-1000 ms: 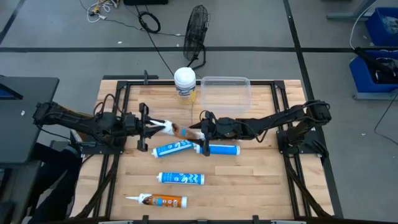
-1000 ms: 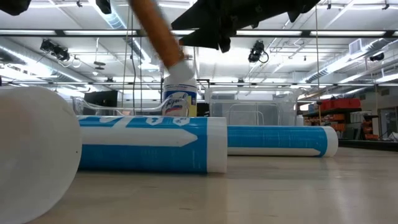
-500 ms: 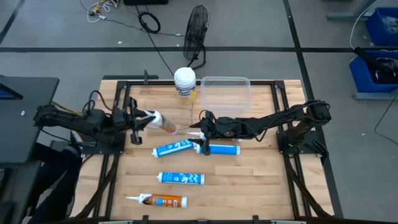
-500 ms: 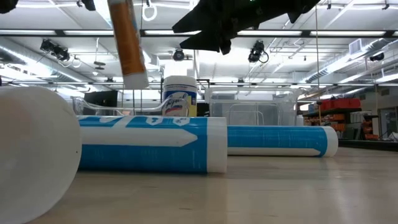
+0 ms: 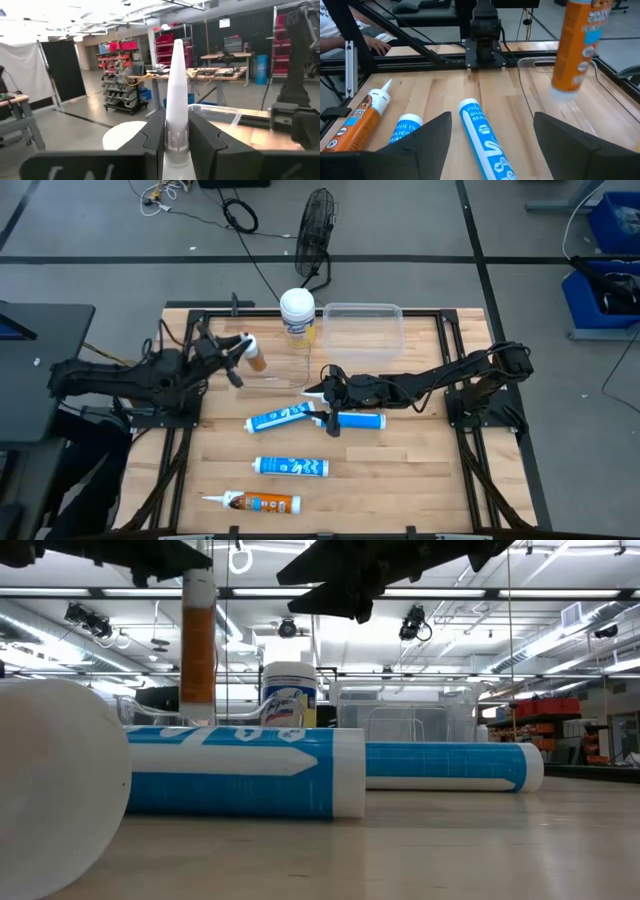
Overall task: Pick & place silicon tubes, Sealant and Lysol wipes
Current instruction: Put the bottom right orange sealant into the left transparent bin
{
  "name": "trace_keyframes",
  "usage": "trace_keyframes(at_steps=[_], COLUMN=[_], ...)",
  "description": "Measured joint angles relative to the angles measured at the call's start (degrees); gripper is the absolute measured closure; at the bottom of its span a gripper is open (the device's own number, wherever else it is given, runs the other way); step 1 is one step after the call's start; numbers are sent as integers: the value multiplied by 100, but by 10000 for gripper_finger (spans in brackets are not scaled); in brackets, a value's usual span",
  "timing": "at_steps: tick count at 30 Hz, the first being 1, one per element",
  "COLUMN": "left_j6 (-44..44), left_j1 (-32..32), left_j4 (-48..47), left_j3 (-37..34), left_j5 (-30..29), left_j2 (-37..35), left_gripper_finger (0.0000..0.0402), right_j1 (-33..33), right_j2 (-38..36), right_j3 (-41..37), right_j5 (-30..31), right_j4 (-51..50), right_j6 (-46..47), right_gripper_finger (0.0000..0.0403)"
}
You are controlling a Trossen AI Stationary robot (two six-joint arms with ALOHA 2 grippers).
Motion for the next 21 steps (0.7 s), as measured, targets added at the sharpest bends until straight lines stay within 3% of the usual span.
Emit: trace_keyframes(at_steps=[14,21], left_j6=[-1070,-1372], left_j1=[1912,2431], left_j4=[556,943], left_j3=[2,7], left_j5=[1554,2231], left_j2=[1297,2034], left_gripper_finger=[338,338], right_j1=[133,135], right_j2=[0,0], right_j3=[-7,-9], right_j5=[-2,-2], right_j4=[81,89], right_j6=[-32,-37], right_gripper_finger=[117,117])
